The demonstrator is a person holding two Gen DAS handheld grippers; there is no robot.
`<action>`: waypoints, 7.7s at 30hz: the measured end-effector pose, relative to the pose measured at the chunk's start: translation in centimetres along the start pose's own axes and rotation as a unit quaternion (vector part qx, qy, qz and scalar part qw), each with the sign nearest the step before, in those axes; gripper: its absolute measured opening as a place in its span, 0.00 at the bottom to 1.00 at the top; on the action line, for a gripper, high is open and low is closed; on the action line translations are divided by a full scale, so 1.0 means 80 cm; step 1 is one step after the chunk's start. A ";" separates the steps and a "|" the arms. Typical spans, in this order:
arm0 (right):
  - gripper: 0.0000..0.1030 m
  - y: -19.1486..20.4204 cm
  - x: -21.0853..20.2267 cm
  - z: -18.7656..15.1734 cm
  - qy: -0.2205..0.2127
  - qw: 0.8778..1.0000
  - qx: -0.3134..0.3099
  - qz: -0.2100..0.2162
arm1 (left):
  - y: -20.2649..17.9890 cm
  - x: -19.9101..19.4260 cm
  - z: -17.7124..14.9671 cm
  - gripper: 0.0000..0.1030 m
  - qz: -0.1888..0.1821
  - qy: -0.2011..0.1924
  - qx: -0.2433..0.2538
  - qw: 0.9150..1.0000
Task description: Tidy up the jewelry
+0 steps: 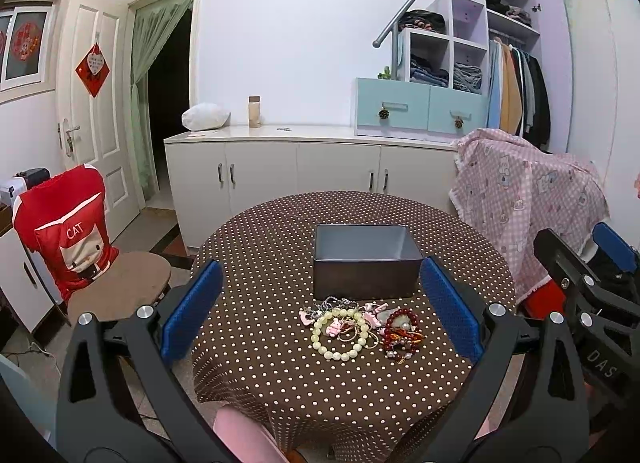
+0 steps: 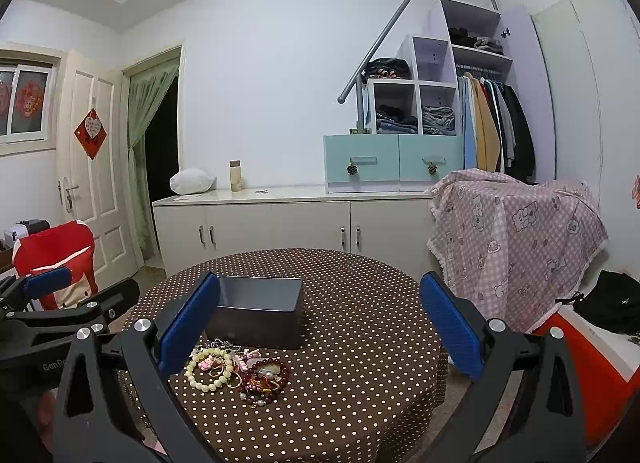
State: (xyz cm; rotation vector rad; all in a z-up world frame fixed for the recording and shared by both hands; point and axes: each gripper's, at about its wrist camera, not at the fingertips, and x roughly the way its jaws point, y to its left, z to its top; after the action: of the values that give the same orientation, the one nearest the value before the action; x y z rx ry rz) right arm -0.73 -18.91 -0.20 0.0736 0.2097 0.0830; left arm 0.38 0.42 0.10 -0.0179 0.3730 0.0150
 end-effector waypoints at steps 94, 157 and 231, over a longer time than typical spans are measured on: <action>0.82 0.009 0.087 -0.109 0.104 0.994 0.020 0.034 | 0.051 0.139 -0.097 0.75 -0.050 0.190 -0.043 0.980; 0.06 0.000 0.142 -0.034 0.115 0.992 -0.015 0.059 | 0.071 0.134 -0.018 0.09 -0.091 0.057 -0.062 0.992; 0.92 -0.001 0.189 -0.020 0.182 0.980 -0.009 0.084 | 0.050 0.180 0.004 0.69 -0.084 0.074 -0.002 0.994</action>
State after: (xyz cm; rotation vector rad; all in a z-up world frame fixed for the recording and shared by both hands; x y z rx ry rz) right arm 13.67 -17.54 -4.89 0.0581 0.5692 0.2668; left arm 13.87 4.62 -4.89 -0.0547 0.5194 -0.1529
